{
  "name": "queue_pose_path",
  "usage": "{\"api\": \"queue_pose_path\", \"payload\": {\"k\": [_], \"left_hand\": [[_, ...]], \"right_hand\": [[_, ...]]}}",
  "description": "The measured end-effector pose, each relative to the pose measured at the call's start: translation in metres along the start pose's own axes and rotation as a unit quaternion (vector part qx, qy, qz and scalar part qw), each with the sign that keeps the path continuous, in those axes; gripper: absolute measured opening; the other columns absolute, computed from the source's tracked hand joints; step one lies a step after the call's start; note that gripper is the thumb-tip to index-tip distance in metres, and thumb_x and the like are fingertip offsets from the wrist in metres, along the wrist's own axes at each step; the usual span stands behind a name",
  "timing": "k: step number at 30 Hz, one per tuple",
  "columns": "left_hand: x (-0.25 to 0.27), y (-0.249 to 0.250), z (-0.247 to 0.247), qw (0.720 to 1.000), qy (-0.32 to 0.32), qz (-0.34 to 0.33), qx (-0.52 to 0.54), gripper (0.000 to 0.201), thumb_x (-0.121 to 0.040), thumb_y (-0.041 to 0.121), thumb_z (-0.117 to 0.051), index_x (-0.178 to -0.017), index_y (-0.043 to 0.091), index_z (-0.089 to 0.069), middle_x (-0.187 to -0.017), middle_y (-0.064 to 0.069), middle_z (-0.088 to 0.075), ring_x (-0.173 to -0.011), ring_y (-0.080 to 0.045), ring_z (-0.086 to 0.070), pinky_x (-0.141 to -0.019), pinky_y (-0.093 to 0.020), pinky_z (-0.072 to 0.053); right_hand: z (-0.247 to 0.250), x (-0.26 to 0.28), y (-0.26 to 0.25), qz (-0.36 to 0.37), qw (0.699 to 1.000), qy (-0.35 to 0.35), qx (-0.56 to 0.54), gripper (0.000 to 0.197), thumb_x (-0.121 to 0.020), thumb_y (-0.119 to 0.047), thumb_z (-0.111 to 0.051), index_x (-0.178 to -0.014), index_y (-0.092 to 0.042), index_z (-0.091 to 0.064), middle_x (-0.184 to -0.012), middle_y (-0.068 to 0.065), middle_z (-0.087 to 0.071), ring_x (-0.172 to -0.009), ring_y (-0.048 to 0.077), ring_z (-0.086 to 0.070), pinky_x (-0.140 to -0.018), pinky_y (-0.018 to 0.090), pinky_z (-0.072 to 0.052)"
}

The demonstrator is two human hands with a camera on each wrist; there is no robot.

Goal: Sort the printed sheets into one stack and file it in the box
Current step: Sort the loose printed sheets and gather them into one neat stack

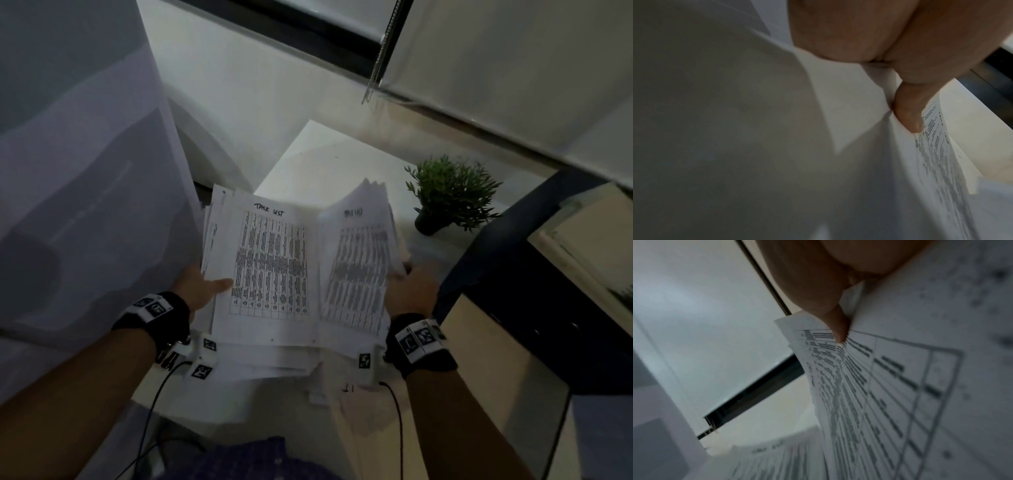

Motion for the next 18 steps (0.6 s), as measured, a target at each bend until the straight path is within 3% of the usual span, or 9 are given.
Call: {"api": "queue_pose_path", "payload": {"k": [6, 10, 13, 18], "left_hand": [[0.008, 0.0, -0.025, 0.999, -0.028, -0.004, -0.02, 0.052, -0.08, 0.0, -0.075, -0.129, 0.003, -0.057, -0.125, -0.015, -0.064, -0.114, -0.029, -0.06, -0.098, -0.039, -0.045], [0.014, -0.002, -0.037, 0.996, -0.028, -0.016, -0.087, 0.052, -0.081, 0.004, -0.075, -0.13, 0.0, -0.055, -0.129, -0.018, -0.06, -0.115, -0.032, -0.058, -0.098, -0.038, -0.045], [0.015, -0.008, -0.043, 0.994, -0.041, -0.002, -0.104, 0.052, -0.084, 0.014, -0.074, -0.131, 0.006, -0.055, -0.127, -0.014, -0.062, -0.111, -0.03, -0.06, -0.098, -0.041, -0.049], [0.014, -0.018, -0.036, 0.996, -0.019, 0.037, -0.079, 0.038, -0.09, 0.019, -0.066, -0.126, 0.007, -0.061, -0.125, -0.014, -0.064, -0.108, -0.031, -0.061, -0.098, -0.045, -0.05]], "right_hand": [[0.102, 0.012, -0.07, 0.119, 0.982, 0.126, -0.072, 0.014, -0.093, -0.016, -0.063, -0.101, -0.006, -0.068, -0.092, 0.012, -0.071, -0.085, 0.026, -0.066, -0.074, 0.029, -0.048], [0.123, 0.007, -0.089, 0.14, 0.973, 0.095, -0.156, 0.009, -0.089, -0.018, -0.07, -0.09, -0.011, -0.066, -0.084, 0.001, -0.064, -0.077, 0.015, -0.06, -0.067, 0.025, -0.044], [0.083, -0.003, -0.077, 0.096, 0.975, 0.004, -0.2, 0.015, -0.085, -0.018, -0.076, -0.094, -0.01, -0.067, -0.088, 0.006, -0.069, -0.078, 0.018, -0.065, -0.068, 0.029, -0.052], [-0.043, -0.008, -0.02, 0.0, 0.981, -0.154, -0.116, 0.028, -0.083, -0.021, -0.078, -0.106, -0.006, -0.07, -0.103, 0.014, -0.073, -0.086, 0.026, -0.068, -0.074, 0.03, -0.052]]}}
Point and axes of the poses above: each hand's wrist, its own x-axis away from the middle knuckle, its own z-axis out of the back of the hand, y = z × x, the point moved 6 cm from there along -x, towards the middle knuckle
